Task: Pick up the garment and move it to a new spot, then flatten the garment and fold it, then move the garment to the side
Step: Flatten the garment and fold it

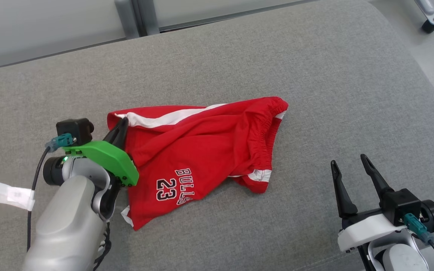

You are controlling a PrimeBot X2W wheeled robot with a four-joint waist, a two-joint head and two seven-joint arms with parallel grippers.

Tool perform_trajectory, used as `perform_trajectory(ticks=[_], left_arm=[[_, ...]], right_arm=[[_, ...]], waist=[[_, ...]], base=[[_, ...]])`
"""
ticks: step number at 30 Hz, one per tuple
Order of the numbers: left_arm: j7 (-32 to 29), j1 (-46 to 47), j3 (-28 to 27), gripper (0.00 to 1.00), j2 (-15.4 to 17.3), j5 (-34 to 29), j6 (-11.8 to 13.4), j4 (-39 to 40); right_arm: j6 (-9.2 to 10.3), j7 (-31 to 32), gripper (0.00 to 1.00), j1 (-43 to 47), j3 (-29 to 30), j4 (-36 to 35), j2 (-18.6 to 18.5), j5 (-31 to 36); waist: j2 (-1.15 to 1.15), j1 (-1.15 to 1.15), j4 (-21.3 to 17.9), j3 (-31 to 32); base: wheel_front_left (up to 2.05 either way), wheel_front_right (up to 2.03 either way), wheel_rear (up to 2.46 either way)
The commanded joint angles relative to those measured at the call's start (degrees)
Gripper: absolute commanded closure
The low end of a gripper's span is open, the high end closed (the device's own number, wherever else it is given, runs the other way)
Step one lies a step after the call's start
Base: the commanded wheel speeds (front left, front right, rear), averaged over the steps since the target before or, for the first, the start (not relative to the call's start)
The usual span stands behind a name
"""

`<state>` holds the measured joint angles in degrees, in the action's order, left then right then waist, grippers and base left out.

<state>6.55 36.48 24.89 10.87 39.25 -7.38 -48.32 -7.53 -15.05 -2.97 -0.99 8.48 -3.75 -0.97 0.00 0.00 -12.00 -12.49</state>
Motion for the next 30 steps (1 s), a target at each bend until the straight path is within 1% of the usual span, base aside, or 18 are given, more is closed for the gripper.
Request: perform_trajectory(ticks=[1, 6, 8, 16, 23, 26, 30], left_arm=[[0.43, 1.34, 0.43, 1.00, 0.40, 0.38, -0.15, 1.18], [-0.48, 1.72, 2.20, 1.00, 1.17, 1.88, -0.16, 7.99], [-1.39, 2.59, 2.45, 1.00, 1.26, 2.18, 0.01, 12.15], [-5.78, 8.22, 4.19, 1.00, -0.27, 0.08, 3.10, 19.93], [-6.81, 11.84, 5.20, 1.00, -1.57, -1.61, 5.15, 27.07], [-7.19, 9.21, 5.53, 1.00, -1.12, -1.78, 6.35, 31.98], [-9.46, -0.78, 7.15, 1.00, 1.59, -0.71, 8.47, 41.78]], right_arm=[[0.08, -0.20, 0.00, -0.20, 0.03, 0.13, 0.13, -0.39], [0.08, -0.20, 0.00, 1.21, 0.45, 0.35, 0.15, -0.30], [0.08, -0.20, 0.00, 1.38, 0.62, 0.60, 0.22, -0.37], [0.08, -0.20, 0.00, 0.87, 0.13, 0.95, 0.31, -0.05], [0.08, -0.20, 0.00, 2.18, 0.98, 1.05, 0.36, 0.18], [0.08, -0.20, 0.00, 2.81, 1.12, 1.04, 0.39, 0.39], [0.08, -0.20, 0.00, 3.70, 1.42, 0.82, 0.46, 0.38]], waist=[[0.00, 0.00, 0.11, 0.40], [0.00, 0.00, 0.51, 2.01], [0.00, 0.00, 0.44, 3.14], [0.00, 0.00, -0.31, 5.38], [0.00, 0.00, -0.29, 7.46], [0.00, 0.00, 0.13, 8.04], [0.00, 0.00, 0.87, 8.21]], base=[[0.00, 0.00, 0.00], [0.00, 0.00, 0.00], [0.00, 0.00, 0.00], [0.00, 0.00, 0.00], [0.00, 0.00, 0.00], [0.00, 0.00, 0.00], [0.00, 0.00, 0.00]])
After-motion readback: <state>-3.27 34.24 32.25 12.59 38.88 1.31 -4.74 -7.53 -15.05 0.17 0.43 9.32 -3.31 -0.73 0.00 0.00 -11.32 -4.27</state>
